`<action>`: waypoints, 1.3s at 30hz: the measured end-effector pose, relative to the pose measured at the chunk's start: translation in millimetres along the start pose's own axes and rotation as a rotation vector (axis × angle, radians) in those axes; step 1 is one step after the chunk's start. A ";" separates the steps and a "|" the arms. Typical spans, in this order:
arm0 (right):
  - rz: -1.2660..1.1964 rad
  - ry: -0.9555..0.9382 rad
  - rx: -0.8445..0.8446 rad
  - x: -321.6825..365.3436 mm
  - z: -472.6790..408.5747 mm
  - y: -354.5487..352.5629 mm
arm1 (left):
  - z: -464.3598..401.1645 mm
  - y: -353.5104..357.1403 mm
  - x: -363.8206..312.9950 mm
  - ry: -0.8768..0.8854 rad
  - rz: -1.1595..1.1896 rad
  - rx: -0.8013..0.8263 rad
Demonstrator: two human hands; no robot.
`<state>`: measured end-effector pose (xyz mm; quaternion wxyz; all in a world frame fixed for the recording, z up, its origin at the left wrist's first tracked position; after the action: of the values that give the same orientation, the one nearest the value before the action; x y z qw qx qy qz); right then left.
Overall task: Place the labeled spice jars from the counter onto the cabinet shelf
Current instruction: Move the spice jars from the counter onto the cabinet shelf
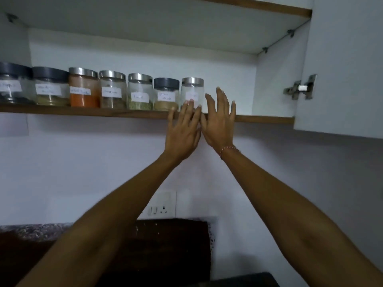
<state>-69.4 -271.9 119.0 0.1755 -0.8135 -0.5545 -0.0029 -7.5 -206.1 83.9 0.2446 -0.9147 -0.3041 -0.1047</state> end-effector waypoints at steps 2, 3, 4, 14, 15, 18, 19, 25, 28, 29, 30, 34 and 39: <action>-0.008 0.008 0.005 -11.4 40.4 -5.7 | 37.0 9.7 -16.3 -0.030 0.035 0.004; -0.011 0.022 0.030 -18.4 62.3 -5.9 | 56.3 16.1 -25.8 -0.055 0.076 0.011; -0.008 0.039 0.062 -26.2 85.2 -5.5 | 76.6 24.8 -36.6 -0.082 0.123 0.046; 0.252 0.289 0.457 -143.1 301.6 -41.7 | 239.3 69.2 -204.8 -0.046 0.429 0.422; 0.287 0.328 0.481 -157.0 321.3 -54.0 | 250.9 70.8 -229.0 -0.034 0.470 0.470; 0.352 0.418 0.511 -195.1 374.5 -97.8 | 280.9 61.4 -300.1 0.035 0.652 0.525; 0.370 0.453 0.521 -207.0 392.9 -113.6 | 291.3 55.0 -322.8 0.058 0.714 0.528; 0.454 0.683 0.579 -256.3 498.7 -188.5 | 362.9 41.4 -426.3 0.078 0.870 0.749; 0.431 0.801 0.671 -269.5 549.0 -205.0 | 395.5 44.0 -465.3 0.172 0.961 0.896; 0.405 0.838 0.731 -273.8 563.6 -205.8 | 402.0 45.5 -473.8 0.176 1.004 0.935; 0.369 0.863 0.800 -277.0 576.6 -204.3 | 407.1 47.0 -480.6 0.159 1.057 0.973; 0.227 0.911 1.078 -289.8 607.8 -185.2 | 421.6 56.3 -507.3 -0.067 1.291 1.164; 0.025 1.037 1.153 -308.7 621.3 -160.2 | 430.6 66.8 -521.1 -0.287 1.360 1.195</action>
<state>-450.9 -318.9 -480.4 0.8083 -0.4945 -0.3060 -0.0924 -361.8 -295.7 -488.8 0.6459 -0.6223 0.2687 0.3513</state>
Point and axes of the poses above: each hand's wrist, its own z-axis away from the middle knuckle, its own y-axis out of the palm, x = y × z, the point moved 9 cm from there along -z, towards the middle knuckle, and after that the axes turned 10 degrees about y, right-handed, at the moved point
